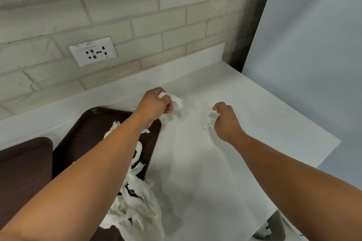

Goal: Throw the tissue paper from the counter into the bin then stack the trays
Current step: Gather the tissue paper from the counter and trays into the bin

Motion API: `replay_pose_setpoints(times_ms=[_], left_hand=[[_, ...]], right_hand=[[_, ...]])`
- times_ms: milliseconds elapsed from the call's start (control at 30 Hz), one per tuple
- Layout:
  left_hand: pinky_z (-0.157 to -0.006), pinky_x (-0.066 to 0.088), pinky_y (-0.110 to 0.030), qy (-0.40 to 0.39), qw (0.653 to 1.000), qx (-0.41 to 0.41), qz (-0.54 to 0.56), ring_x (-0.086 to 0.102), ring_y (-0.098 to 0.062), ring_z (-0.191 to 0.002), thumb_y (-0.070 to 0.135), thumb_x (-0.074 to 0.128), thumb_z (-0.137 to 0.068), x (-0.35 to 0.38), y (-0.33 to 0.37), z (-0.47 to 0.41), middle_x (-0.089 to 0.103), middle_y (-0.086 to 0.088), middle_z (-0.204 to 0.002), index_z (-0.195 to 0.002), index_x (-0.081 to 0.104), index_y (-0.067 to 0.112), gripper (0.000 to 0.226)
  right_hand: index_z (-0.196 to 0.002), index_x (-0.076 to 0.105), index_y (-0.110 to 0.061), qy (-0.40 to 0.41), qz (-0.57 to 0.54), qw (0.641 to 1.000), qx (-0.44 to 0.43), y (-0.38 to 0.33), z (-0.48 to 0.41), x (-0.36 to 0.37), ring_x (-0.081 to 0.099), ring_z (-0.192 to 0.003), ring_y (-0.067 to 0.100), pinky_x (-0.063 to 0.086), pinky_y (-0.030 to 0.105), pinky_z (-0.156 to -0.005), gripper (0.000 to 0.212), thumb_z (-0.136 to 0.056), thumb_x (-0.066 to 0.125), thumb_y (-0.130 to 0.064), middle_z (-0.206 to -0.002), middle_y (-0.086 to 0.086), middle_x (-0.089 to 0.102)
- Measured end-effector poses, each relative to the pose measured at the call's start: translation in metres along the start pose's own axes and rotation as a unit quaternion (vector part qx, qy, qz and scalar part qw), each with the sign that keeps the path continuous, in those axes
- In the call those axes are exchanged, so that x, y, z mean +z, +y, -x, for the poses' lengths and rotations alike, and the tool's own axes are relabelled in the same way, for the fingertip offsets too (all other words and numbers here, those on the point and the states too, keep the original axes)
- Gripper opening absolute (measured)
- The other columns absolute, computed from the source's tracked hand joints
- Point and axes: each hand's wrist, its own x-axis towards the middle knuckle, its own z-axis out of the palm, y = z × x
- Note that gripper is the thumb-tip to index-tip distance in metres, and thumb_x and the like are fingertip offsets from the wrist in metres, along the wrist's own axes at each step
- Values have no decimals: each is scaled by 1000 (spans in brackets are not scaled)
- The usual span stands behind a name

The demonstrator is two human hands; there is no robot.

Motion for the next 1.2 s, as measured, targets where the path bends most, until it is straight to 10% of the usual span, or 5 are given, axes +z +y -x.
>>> replay_pose_setpoints(times_ms=[300,567,733,867,1200], left_hand=[[-79,60,-46,-35,993,-110,38,58,-17,-52,37,56,-95,35,2,26,51,-7,-75,-80,59,5,36],[-66,60,-39,-65,993,-87,51,59,-23,-56,47,58,-94,98,18,59,54,-9,-70,-75,56,7,45],[-47,28,-24,-165,983,7,-75,34,-16,-49,62,57,-88,155,31,95,45,0,-63,-63,48,17,53],[-51,26,-27,-170,974,-9,-146,30,-17,-52,82,37,-82,228,48,131,40,-1,-64,-70,38,18,66],[-52,32,-26,-214,954,52,-205,41,-14,-48,56,36,-99,396,39,236,42,5,-49,-54,36,16,61]], right_hand=[[-102,54,-16,59,-107,991,57,14,30,-28,55,-74,16,43,26,-59,37,-87,67,-47,-84,0,56],[-96,54,-16,64,-124,986,95,45,69,-81,63,-61,22,44,25,-48,19,-87,49,0,-87,9,58],[-86,59,-17,116,-78,986,88,80,112,-132,58,-78,18,42,24,-65,10,-95,59,-22,-95,3,65],[-64,53,-8,124,43,984,117,114,158,-178,50,-61,23,40,30,-57,55,-95,50,-52,-61,7,53],[-45,27,-16,193,4,969,156,233,262,-267,31,-40,14,27,26,-47,60,-98,46,-37,-40,-6,30]])
